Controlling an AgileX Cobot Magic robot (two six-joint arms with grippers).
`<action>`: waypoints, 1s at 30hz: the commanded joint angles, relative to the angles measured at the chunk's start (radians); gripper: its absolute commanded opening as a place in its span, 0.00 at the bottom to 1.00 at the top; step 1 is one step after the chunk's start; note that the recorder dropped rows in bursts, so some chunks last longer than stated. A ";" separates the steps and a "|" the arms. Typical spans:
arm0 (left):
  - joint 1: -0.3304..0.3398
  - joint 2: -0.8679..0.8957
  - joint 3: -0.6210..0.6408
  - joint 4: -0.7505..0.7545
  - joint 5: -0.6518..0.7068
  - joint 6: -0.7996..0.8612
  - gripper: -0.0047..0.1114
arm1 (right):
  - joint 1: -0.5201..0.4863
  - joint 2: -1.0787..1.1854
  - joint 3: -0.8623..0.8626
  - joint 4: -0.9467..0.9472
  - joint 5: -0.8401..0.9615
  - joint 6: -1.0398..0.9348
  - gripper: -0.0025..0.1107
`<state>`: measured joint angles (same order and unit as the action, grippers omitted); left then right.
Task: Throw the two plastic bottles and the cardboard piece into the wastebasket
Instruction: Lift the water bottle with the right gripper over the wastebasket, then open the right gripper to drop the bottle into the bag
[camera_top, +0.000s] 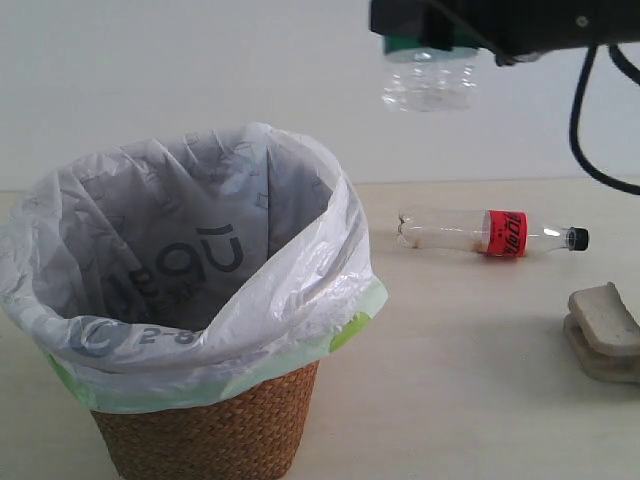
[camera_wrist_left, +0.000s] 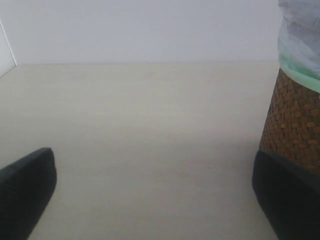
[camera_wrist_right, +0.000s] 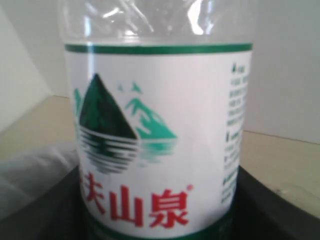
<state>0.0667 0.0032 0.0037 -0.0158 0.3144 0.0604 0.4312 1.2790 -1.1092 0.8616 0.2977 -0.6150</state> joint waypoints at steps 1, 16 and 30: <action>-0.007 -0.003 -0.004 -0.002 -0.008 -0.009 0.97 | -0.119 -0.004 0.021 -0.343 0.004 0.238 0.02; -0.007 -0.003 -0.004 -0.002 -0.008 -0.009 0.97 | 0.278 0.086 -0.170 -0.079 -0.085 0.065 0.07; -0.007 -0.003 -0.004 -0.002 -0.008 -0.009 0.97 | 0.023 0.074 -0.333 -0.601 0.318 0.715 0.64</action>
<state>0.0667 0.0032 0.0037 -0.0158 0.3144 0.0604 0.5149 1.3914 -1.4428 0.4620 0.5661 -0.0352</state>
